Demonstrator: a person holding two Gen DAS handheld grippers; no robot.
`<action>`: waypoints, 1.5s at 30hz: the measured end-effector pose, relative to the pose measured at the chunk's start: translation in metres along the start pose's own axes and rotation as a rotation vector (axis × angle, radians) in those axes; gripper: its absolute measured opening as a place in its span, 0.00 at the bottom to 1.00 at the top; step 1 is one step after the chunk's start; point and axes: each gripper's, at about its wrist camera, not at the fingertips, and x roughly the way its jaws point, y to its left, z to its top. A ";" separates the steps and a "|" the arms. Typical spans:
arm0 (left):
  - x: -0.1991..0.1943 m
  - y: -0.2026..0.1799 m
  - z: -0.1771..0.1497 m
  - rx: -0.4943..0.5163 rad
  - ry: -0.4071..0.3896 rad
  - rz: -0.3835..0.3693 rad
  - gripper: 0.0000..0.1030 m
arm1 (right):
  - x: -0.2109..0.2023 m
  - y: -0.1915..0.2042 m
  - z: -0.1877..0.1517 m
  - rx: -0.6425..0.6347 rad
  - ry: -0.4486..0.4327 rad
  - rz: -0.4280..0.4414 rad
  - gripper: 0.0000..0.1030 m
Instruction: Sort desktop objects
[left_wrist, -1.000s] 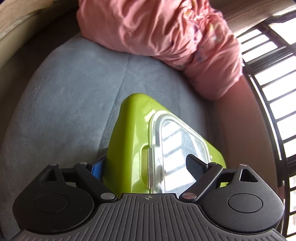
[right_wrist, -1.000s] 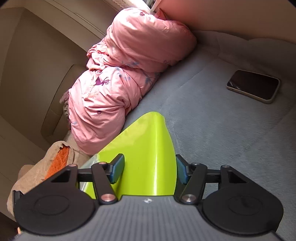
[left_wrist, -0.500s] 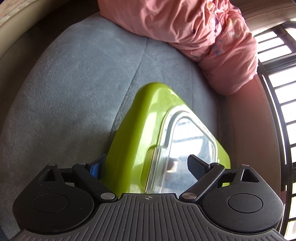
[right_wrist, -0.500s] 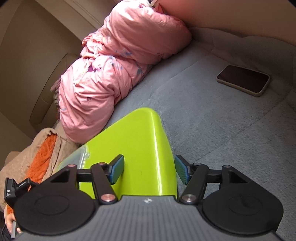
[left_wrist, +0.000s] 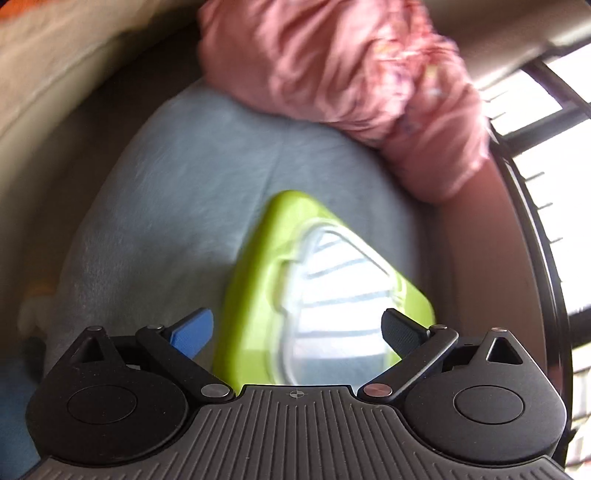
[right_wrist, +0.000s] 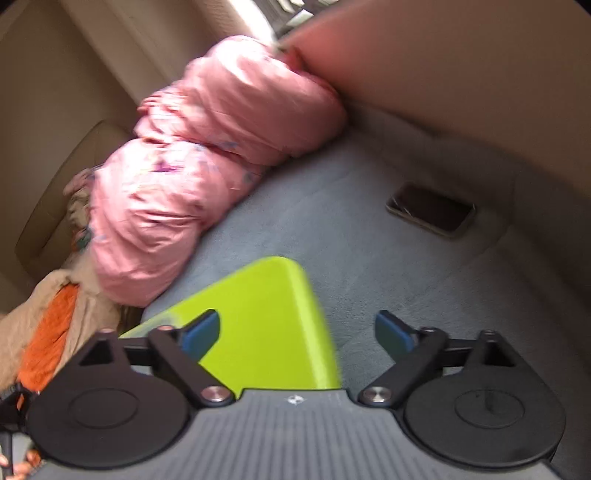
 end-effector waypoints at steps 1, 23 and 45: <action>-0.021 -0.016 -0.009 0.034 -0.010 0.009 1.00 | -0.018 0.014 0.001 -0.039 0.001 0.017 0.99; -0.119 -0.148 -0.128 0.422 -0.148 0.317 1.00 | -0.152 0.184 -0.016 -0.327 0.180 -0.116 1.00; -0.091 -0.110 -0.132 0.323 0.006 0.299 1.00 | -0.139 0.183 -0.063 -0.359 0.226 -0.167 1.00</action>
